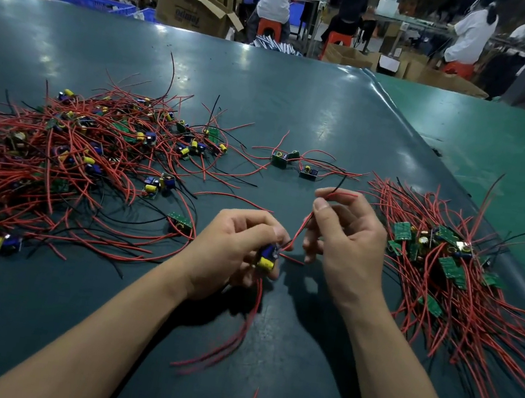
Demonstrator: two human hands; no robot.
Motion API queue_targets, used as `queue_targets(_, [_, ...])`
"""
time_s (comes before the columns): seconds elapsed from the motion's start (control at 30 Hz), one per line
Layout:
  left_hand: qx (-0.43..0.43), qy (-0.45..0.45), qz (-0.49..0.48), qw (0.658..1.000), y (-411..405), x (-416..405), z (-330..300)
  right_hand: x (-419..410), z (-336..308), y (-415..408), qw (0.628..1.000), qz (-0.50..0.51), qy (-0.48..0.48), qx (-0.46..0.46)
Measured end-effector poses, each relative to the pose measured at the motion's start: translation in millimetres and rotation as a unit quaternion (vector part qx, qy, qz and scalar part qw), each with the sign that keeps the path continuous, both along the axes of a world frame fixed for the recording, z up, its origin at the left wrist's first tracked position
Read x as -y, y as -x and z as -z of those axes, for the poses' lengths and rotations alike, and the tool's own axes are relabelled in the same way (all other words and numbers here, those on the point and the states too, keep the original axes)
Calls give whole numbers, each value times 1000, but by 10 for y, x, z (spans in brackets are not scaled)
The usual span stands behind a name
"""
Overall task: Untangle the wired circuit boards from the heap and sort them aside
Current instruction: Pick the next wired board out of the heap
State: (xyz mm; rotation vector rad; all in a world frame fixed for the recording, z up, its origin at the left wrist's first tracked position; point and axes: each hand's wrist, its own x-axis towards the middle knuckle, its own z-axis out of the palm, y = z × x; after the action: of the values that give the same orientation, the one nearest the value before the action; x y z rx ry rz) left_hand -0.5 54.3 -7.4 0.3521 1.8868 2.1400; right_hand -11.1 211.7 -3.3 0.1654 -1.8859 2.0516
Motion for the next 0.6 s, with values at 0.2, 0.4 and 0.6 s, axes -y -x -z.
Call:
queue_targets(0.2, [12, -3, 28, 1000, -22, -12, -37, -32, -15, 14, 1000, 17, 8, -3])
queue_targets(0.4, [14, -17, 55, 998, -8, 17, -39, -35, 22, 14, 998, 51, -25, -2])
queue_targets(0.6, [-14, 22, 45, 999, -4, 10, -20, -14, 18, 35, 997, 71, 23, 13])
